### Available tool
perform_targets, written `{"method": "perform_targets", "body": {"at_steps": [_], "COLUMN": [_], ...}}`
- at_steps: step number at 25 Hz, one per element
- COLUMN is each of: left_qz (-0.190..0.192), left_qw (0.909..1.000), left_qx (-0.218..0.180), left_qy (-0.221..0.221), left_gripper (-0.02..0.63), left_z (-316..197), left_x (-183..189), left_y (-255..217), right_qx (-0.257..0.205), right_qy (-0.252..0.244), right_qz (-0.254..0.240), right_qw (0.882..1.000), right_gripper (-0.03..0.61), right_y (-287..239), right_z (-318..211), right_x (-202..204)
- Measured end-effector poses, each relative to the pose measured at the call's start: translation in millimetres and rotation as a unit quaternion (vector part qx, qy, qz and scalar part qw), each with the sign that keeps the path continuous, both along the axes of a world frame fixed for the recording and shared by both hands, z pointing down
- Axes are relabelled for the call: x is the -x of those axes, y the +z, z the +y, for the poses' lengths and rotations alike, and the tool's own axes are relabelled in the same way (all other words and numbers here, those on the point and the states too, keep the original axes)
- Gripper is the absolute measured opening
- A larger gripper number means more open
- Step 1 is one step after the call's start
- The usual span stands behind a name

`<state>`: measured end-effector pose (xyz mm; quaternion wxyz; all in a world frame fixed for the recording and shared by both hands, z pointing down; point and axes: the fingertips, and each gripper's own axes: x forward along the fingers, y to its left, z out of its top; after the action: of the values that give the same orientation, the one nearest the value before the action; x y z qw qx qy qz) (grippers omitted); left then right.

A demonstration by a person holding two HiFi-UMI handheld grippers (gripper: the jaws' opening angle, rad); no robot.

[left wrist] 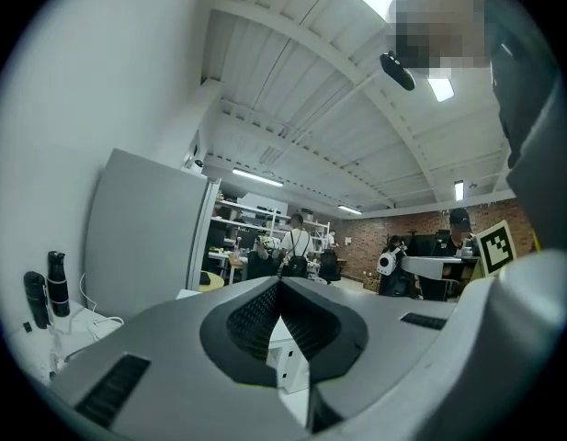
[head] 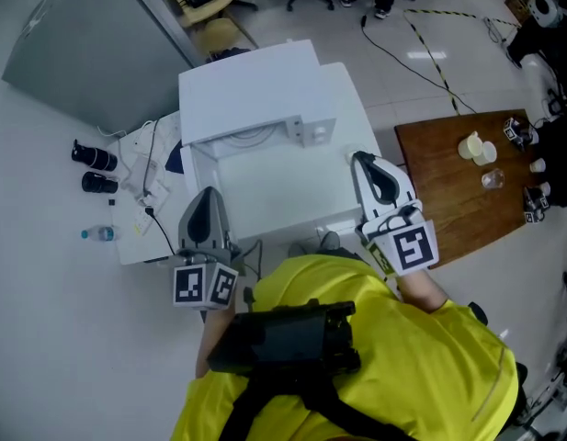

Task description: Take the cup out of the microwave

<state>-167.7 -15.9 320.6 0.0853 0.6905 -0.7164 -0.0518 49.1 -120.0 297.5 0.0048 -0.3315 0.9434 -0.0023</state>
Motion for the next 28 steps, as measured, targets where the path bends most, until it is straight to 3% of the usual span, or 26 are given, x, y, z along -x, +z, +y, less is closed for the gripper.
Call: {"method": "perform_targets", "body": {"at_steps": [6, 12, 28], "left_qz": [0.002, -0.006, -0.022], "left_qw": [0.9999, 0.9993, 0.9985], "left_qx": [0.011, 0.031, 0.044], "left_qy": [-0.003, 0.020, 0.024], "left_gripper": [0.003, 0.003, 0.003], "left_z": [-2.2, -8.5, -14.3], "left_x": [2.7, -5.0, -9.2], "left_y": [9.2, 22.3, 33.4], "right_qx": [0.023, 0.019, 0.035], "right_qy": [-0.010, -0.014, -0.040], "right_qz": [-0.008, 0.001, 0.013], "right_qw": [1.000, 1.000, 0.998], "right_gripper": [0.003, 0.003, 0.003], "right_y": [12.5, 17.5, 31.6], "right_z": [0.6, 2.8, 7.5], "right_x": [7.4, 11.3, 30.6]}}
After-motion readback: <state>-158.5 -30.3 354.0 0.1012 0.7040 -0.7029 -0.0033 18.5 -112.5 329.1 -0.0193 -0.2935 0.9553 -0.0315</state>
